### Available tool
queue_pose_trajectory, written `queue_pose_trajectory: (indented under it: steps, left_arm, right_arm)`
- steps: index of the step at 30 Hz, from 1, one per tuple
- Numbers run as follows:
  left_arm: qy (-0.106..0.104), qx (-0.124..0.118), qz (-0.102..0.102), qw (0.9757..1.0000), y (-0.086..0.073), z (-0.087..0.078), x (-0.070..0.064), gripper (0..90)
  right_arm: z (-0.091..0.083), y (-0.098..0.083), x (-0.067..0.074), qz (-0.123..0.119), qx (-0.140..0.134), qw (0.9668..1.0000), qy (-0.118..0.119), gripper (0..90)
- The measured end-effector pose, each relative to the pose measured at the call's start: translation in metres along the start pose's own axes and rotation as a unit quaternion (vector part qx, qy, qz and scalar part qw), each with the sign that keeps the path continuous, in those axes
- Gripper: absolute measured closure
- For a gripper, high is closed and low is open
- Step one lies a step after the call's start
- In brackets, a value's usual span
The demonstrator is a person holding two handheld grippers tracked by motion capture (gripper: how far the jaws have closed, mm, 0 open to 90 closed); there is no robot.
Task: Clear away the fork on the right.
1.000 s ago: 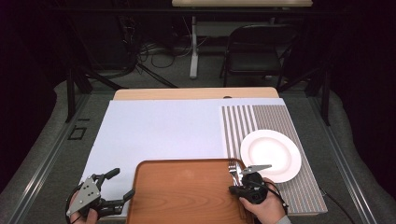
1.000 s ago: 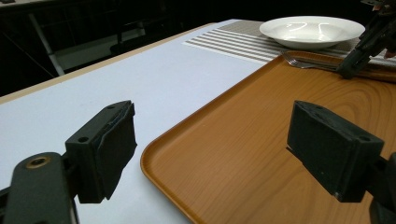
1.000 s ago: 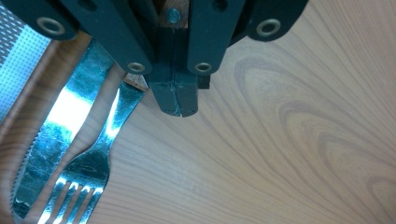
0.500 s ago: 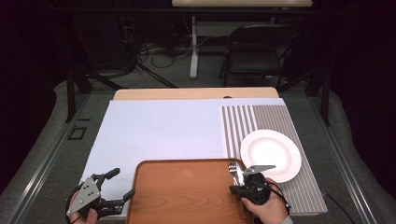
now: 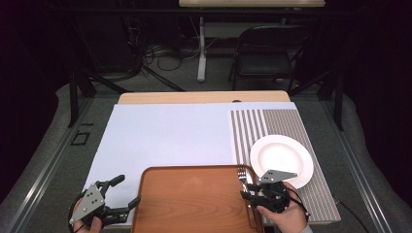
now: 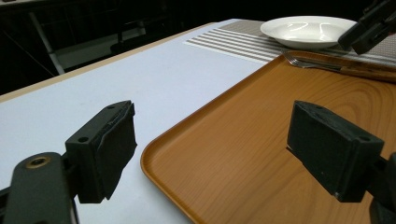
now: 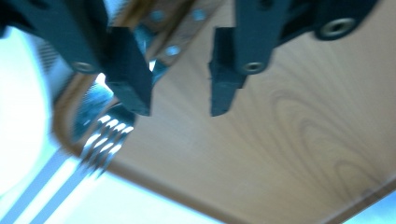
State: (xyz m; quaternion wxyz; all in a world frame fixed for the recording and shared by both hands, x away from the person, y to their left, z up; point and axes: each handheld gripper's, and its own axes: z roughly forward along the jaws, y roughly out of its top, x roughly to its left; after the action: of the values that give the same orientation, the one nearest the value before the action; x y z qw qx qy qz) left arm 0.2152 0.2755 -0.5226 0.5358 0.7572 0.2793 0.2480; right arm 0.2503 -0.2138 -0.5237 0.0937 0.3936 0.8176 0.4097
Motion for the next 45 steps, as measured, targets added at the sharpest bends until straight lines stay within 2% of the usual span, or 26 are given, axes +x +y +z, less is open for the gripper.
queue_pose_trajectory:
  steps: [5,7,12,14,18,21,22,24,27,30,34,36,38,41,43,45]
  left_arm:
    - [0.0,0.0,-0.002,1.0,0.0,0.0,0.0,15.2]
    - [0.0,0.0,-0.001,1.0,0.0,0.0,0.0,15.2]
    - [0.001,0.0,-0.002,1.0,0.0,0.0,0.001,15.2]
    - [0.001,0.0,-0.002,1.0,0.0,0.0,0.001,15.2]
    - [0.001,0.0,-0.003,1.0,0.0,0.0,0.0,15.2]
    - [0.002,0.0,-0.004,1.0,0.0,0.0,0.001,15.2]
    - [0.002,0.0,-0.004,1.0,0.0,0.0,0.001,15.2]
    - [0.001,0.001,-0.003,1.0,0.0,0.0,0.001,15.2]
    - [0.001,0.001,-0.003,1.0,0.0,0.0,0.001,15.2]
    - [0.002,0.0,-0.003,1.0,0.0,0.0,0.001,15.2]
    - [0.001,0.001,-0.002,1.0,0.0,0.0,0.001,15.2]
    - [0.001,0.001,-0.003,1.0,0.0,0.0,0.001,15.2]
    - [0.001,0.001,-0.003,1.0,0.0,0.0,0.001,15.2]
    - [0.001,0.001,-0.003,1.0,0.0,0.0,0.001,15.2]
    - [0.002,0.001,-0.003,1.0,0.0,0.0,0.001,15.2]
    - [0.001,0.001,-0.002,1.0,0.0,0.0,0.0,15.2]
  right_arm:
    - [-0.007,-0.004,-0.01,-0.033,-0.037,0.9984,-0.026,48.1]
    - [-0.009,-0.005,-0.013,-0.042,-0.048,0.9972,-0.039,47.7]
    - [-0.017,-0.005,-0.018,-0.042,-0.057,0.9962,-0.05,47.9]
    - [-0.02,-0.006,-0.019,-0.058,-0.066,0.9938,-0.068,48.1]
    - [-0.024,-0.008,-0.024,-0.086,-0.072,0.9898,-0.088,46.9]
    - [-0.028,-0.009,-0.026,-0.096,-0.082,0.987,-0.099,44.8]
    - [-0.029,-0.009,-0.027,-0.096,-0.086,0.9859,-0.107,43.6]
    - [-0.033,-0.009,-0.03,-0.082,-0.085,0.9869,-0.11,42.0]
    - [-0.038,-0.008,-0.033,-0.078,-0.086,0.9853,-0.125,34.0]
    - [-0.041,-0.008,-0.039,-0.067,-0.073,0.9868,-0.129,25.2]
    - [-0.048,-0.01,-0.046,-0.06,-0.074,0.9834,-0.155,14.8]
    - [-0.051,-0.011,-0.049,-0.047,-0.084,0.9821,-0.162,14.3]
    - [-0.054,-0.012,-0.053,-0.035,-0.082,0.9828,-0.162,12.6]
    - [-0.058,-0.014,-0.058,-0.027,-0.082,0.9835,-0.159,1.3]
    - [-0.06,-0.014,-0.062,-0.024,-0.078,0.9844,-0.156,0.0]
    - [-0.062,-0.014,-0.064,-0.023,-0.076,0.983,-0.166,0.0]
